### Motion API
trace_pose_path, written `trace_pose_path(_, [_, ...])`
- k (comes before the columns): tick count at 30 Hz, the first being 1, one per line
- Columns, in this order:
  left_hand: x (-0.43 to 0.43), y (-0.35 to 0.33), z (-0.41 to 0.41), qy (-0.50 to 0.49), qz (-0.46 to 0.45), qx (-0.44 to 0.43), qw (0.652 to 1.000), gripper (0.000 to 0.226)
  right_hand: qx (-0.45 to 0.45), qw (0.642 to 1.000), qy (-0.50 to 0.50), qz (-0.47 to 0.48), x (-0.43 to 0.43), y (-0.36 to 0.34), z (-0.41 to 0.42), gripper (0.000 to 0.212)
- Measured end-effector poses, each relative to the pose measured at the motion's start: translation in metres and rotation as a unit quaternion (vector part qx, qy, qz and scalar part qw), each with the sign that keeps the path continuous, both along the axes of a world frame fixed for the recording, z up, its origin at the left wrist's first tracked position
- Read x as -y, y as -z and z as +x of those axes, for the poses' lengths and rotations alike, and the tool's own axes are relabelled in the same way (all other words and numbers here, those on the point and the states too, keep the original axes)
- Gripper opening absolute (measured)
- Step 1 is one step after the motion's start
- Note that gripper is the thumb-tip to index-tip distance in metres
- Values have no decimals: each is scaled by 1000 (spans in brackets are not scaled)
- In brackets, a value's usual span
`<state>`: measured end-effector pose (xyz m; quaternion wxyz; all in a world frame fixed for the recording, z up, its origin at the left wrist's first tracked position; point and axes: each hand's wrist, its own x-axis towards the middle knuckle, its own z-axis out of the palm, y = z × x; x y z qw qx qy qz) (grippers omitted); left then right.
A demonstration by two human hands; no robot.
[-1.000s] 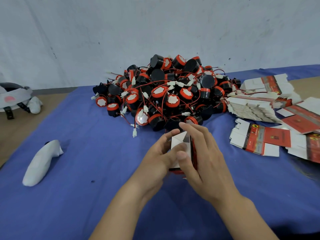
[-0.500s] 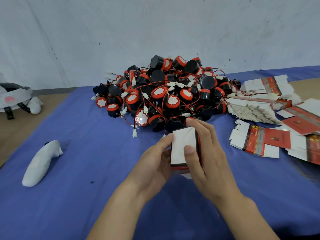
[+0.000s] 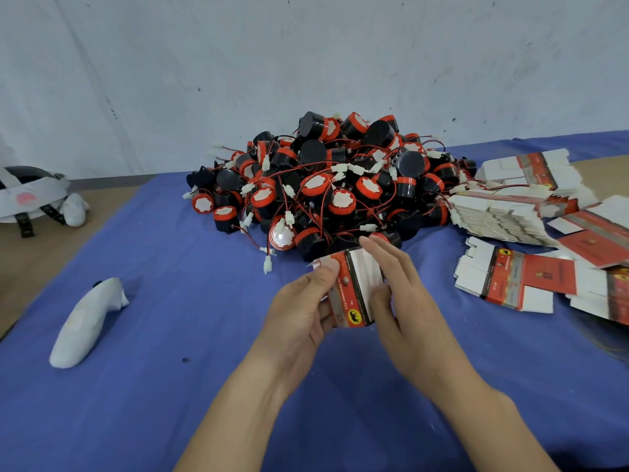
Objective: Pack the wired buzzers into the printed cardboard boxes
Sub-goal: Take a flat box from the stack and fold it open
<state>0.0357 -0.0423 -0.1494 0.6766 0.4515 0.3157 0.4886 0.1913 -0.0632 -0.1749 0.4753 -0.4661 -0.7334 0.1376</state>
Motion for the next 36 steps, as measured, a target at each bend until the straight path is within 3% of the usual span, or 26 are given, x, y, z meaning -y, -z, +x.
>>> trace_pose_path(5, [3,3,4,-6,88,-60,994,37,-2,1000,-9,-15,0,3,-1,78])
trace_pose_path(10, [2,12,6,-114,205,-246,941,16,-61,996,-17,-64,-3,7,-2,70])
trace_pose_path(15, [2,24,2,-131,354,-463,802,10,-68,989,30,-131,-6,11,2,57])
trace_pose_path(17, [2,26,0,-136,411,-519,737,20,-75,985,38,-151,-7,12,1,53])
trace_pose_path(20, [3,24,4,-106,477,-599,634,33,-155,972,-5,-179,-6,11,0,44])
trace_pose_path(22, [5,23,7,-102,503,-609,605,39,-176,964,-25,-197,-7,10,0,45])
trace_pose_path(25, [4,25,11,-88,512,-612,596,37,-171,962,-24,-210,-10,15,1,48])
trace_pose_path(29, [5,30,12,-76,510,-582,629,24,-162,964,-5,-210,-16,17,5,40])
trace_pose_path(36, [9,23,11,-95,539,-489,679,32,-253,951,-15,-179,-18,11,12,43])
